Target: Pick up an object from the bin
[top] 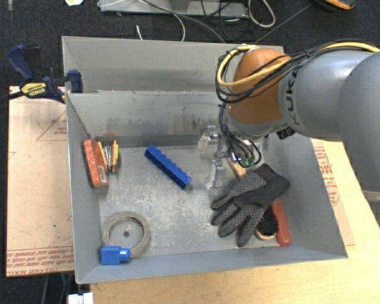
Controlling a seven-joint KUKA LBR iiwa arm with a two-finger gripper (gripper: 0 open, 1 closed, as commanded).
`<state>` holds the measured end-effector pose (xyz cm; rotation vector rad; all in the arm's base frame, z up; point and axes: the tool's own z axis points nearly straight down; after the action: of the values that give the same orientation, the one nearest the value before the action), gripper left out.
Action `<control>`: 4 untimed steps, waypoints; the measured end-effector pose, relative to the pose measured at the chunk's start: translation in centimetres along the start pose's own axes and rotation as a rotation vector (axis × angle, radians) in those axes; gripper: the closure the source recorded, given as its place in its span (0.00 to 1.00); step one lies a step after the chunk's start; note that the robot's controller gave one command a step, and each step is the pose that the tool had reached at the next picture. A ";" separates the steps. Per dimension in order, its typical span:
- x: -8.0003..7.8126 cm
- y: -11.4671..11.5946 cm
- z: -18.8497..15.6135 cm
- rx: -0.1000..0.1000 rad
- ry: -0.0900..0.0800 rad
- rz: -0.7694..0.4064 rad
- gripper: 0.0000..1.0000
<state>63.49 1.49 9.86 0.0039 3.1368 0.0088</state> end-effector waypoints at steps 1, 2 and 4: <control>3.1 -0.7 0.8 -0.005 -0.004 0.152 0.00; 5.8 -7.5 1.8 -0.003 -0.002 0.099 0.00; 5.9 -15.2 2.6 -0.013 -0.004 0.073 0.00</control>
Offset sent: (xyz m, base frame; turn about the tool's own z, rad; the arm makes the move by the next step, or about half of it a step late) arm -0.0645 -0.0883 -0.0207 0.0937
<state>57.60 -13.71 7.13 0.1178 3.1309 0.0293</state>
